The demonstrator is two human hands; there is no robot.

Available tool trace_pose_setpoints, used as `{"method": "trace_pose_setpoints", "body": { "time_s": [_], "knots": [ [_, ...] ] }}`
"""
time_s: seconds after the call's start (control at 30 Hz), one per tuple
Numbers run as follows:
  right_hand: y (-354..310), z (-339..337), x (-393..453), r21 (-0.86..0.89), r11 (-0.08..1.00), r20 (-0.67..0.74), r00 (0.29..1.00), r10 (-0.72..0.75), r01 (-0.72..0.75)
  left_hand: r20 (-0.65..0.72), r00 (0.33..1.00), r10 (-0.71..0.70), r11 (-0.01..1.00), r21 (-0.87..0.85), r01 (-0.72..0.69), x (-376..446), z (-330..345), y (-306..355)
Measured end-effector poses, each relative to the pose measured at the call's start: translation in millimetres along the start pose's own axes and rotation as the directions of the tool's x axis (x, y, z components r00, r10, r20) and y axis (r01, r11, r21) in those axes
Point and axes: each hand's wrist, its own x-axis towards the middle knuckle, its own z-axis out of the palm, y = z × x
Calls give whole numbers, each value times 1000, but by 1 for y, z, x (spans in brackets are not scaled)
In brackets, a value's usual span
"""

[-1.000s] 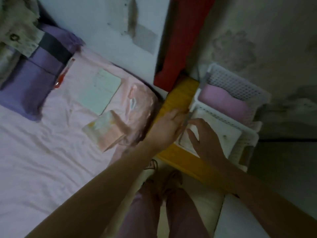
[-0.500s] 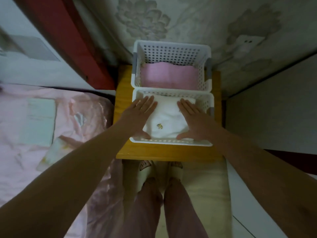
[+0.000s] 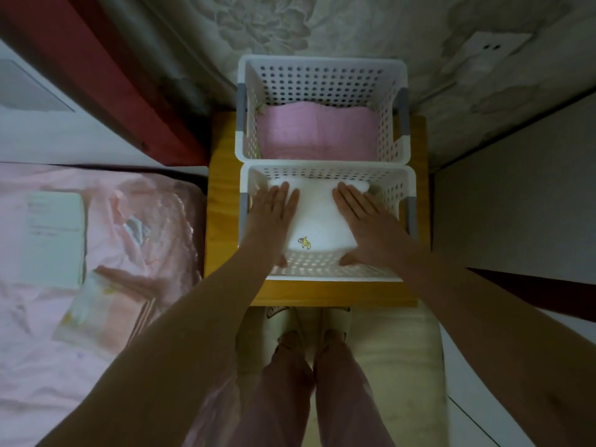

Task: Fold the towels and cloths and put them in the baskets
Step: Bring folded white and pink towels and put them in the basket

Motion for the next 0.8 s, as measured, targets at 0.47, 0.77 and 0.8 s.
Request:
{"method": "trace_pose_setpoints", "body": {
  "time_s": [0.47,0.77,0.8],
  "knots": [
    [-4,-51,16,-47,973,-62,971,-229,227,-290,808,-513,450,-892,-34,-48,16,-45],
    [-30,-29,84,3,905,7,905,-424,424,-9,789,-614,-69,-995,-65,-25,21,-14],
    [-30,-27,85,13,906,18,906,-424,424,-5,794,-608,-75,-995,-64,-24,23,-13]
  ]
}}
